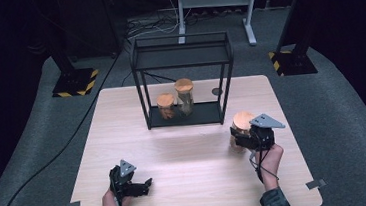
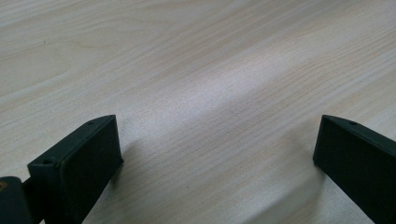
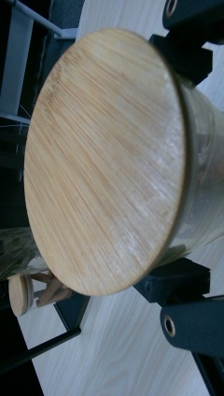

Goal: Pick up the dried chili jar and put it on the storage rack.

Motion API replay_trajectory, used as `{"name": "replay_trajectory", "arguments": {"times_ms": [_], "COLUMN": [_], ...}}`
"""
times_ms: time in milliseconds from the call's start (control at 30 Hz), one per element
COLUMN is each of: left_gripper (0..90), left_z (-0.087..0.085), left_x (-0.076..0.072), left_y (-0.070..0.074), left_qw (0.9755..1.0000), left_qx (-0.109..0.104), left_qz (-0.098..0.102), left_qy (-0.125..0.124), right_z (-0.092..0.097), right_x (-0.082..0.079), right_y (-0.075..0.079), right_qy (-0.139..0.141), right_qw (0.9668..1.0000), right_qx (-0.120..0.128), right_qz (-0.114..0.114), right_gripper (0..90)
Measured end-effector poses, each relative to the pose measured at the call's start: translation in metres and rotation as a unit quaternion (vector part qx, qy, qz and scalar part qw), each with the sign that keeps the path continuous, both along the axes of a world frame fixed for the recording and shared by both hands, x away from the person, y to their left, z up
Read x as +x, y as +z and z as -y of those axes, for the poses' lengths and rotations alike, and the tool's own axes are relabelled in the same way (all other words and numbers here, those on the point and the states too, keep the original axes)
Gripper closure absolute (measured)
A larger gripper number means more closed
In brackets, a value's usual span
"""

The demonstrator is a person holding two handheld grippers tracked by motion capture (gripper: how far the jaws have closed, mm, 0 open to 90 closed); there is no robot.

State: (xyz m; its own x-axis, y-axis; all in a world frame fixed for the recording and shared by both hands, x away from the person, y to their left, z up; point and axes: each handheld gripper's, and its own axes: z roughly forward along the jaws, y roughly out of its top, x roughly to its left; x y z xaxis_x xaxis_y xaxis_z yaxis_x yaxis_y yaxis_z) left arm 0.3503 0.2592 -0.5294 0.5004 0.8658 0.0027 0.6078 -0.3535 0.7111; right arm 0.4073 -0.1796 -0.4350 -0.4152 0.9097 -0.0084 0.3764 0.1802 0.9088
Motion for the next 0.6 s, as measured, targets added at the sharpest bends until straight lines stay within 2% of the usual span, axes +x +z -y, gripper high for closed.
{"name": "replay_trajectory", "arguments": {"times_ms": [600], "left_gripper": [0.3], "left_z": [0.0], "left_x": [0.0], "left_y": [0.0], "left_qw": [1.0], "left_qx": [0.0], "left_qz": [0.0], "left_qy": [0.0], "right_z": [-0.014], "right_x": [0.004], "right_y": [0.008], "right_qy": [0.013], "right_qw": [0.9999], "right_qx": [-0.001], "right_qz": [0.008], "right_gripper": [24.4]}}
